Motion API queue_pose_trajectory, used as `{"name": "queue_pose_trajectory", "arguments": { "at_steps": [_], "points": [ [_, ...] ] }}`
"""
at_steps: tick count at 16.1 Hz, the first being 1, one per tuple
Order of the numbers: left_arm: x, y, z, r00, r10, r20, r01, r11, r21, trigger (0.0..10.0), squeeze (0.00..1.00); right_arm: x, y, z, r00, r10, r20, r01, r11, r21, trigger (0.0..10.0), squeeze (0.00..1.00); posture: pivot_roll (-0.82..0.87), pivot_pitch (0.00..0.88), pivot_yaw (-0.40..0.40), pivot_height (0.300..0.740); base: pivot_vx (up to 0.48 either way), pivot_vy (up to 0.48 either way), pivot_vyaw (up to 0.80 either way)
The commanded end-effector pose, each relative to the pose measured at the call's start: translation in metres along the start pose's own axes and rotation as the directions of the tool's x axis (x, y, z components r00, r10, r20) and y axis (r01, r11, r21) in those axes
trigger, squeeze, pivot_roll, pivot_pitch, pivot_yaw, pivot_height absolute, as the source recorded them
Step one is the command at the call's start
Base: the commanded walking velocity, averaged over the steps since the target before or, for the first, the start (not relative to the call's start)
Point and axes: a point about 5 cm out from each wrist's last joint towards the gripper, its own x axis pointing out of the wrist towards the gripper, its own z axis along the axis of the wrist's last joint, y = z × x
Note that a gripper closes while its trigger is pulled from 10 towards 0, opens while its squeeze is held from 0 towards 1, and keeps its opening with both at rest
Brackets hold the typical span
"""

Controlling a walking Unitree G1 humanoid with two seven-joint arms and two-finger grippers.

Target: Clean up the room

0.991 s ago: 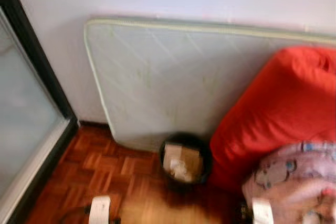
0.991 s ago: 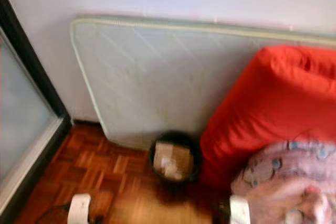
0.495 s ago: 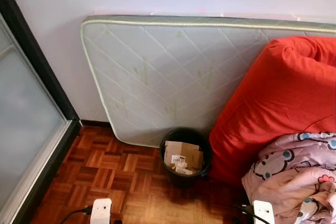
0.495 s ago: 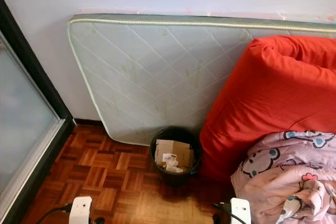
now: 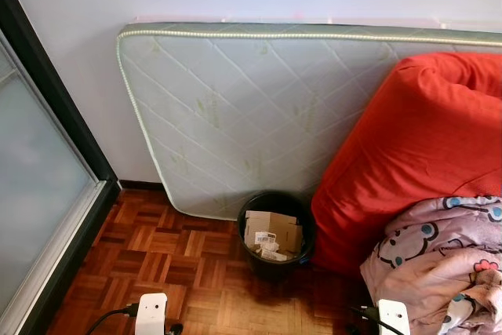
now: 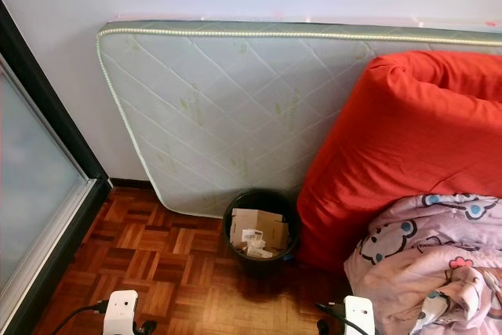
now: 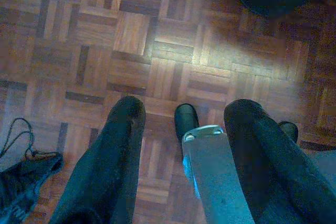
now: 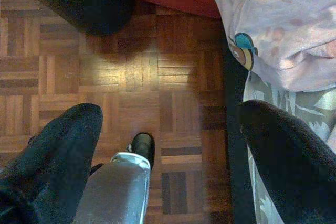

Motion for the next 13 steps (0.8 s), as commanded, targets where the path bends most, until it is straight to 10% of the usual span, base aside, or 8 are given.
{"name": "queue_pose_trajectory", "arguments": {
  "at_steps": [1,13],
  "points": [
    [-0.0007,0.0026,-0.0021,1.0,0.011,-0.006,-0.011,1.0,0.008,10.0,0.0,-0.0006,0.0001,-0.0041,1.0,0.004,-0.02,-0.004,1.0,0.003,10.0,0.0,-0.05,0.001,-0.017,0.74,0.0,0.0,-0.55],
    [0.0007,0.0006,0.0036,1.0,0.006,0.009,-0.007,1.0,0.03,10.0,0.0,-0.0007,0.0005,-0.0057,0.999,0.009,-0.036,-0.009,1.0,-0.009,10.0,0.0,-0.05,0.008,-0.016,0.74,0.0,0.0,-0.79]
  ]
}}
